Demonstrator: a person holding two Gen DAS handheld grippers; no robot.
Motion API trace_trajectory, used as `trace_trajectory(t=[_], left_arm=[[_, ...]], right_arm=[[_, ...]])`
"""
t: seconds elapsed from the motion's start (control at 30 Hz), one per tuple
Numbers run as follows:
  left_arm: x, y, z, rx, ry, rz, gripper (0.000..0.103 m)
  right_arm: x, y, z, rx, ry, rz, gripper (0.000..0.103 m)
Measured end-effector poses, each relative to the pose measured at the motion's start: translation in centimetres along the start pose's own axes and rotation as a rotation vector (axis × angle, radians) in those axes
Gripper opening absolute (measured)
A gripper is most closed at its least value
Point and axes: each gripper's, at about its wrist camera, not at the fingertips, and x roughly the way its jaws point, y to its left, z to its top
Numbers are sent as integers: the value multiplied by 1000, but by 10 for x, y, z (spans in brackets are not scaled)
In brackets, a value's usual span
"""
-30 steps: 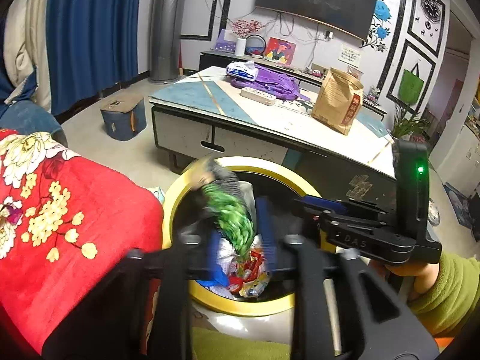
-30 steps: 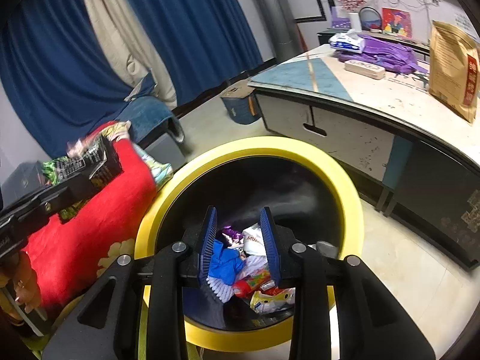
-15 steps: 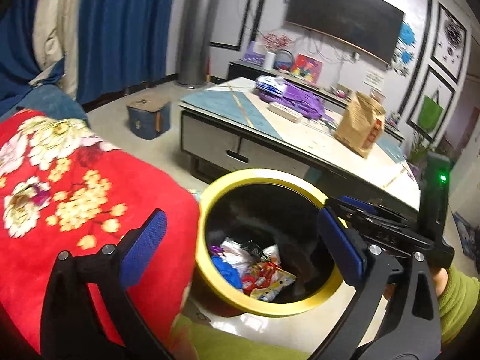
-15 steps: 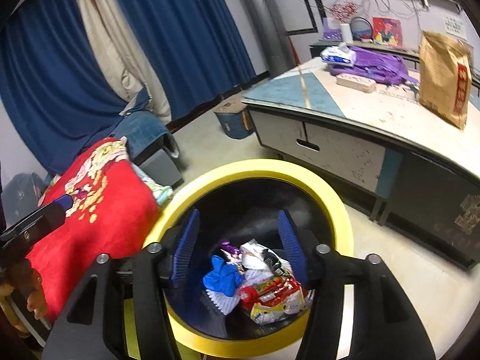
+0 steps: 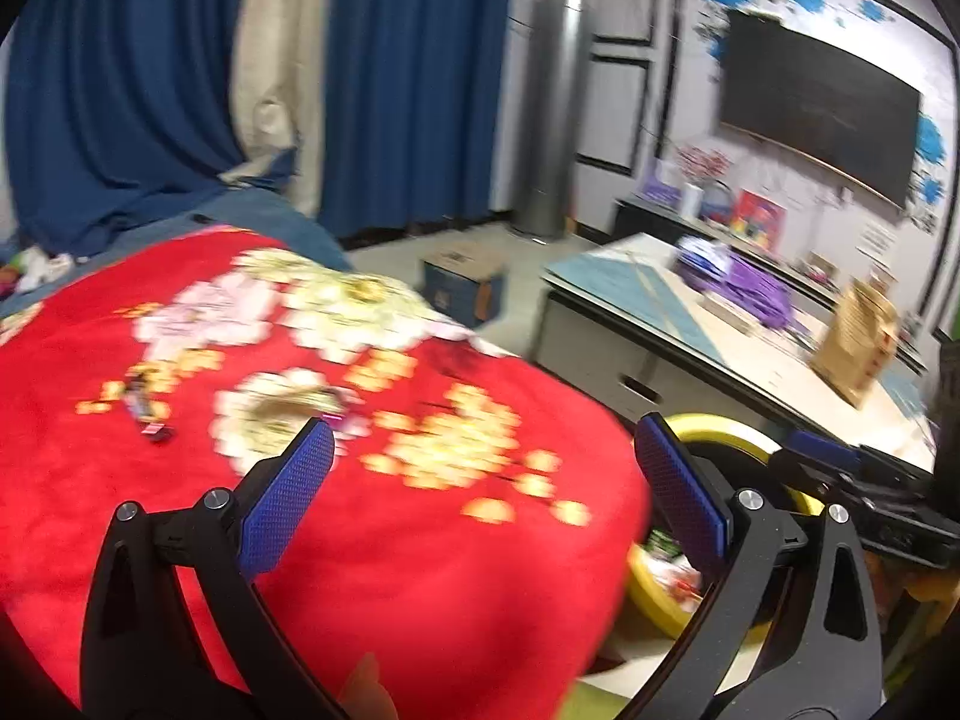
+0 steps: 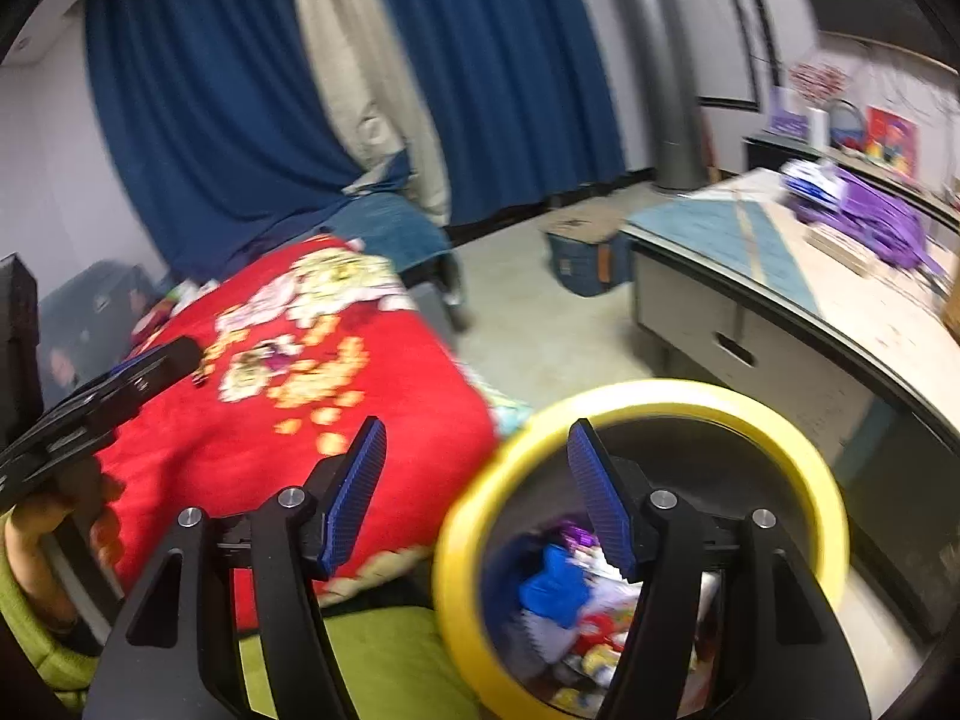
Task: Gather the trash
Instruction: 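Move both open tools back over the bed toward the remaining wrappers, then grasp the gold-green wrapper with the right gripper while the left grasps the brown chocolate bar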
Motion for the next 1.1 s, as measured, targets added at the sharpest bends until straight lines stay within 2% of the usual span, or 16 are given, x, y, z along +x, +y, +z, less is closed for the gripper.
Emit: trace_trajectory(t=[0.33,0.4,0.5,0.6,0.93,1.0,1.07,1.1], left_arm=[[-18,78,11,-135,-64,157,92],[-19,94,11,-166,-64,179,92],[-19,125,10,-230,-54,207,92],[-17,148,7,-288,-39,222,92],[8,201,-12,-491,40,181,91],[15,206,-14,-517,57,170,88],[23,209,-16,-539,78,158,84],[28,211,-17,-548,85,155,82]], right_arm=[[66,97,31,-195,61,150,62],[85,118,39,-231,87,194,62],[109,142,45,-300,114,209,62],[141,169,49,-389,152,217,62],[218,208,52,-507,255,177,60],[230,211,52,-514,279,163,57],[245,210,49,-497,332,147,40],[247,208,48,-484,342,158,38]])
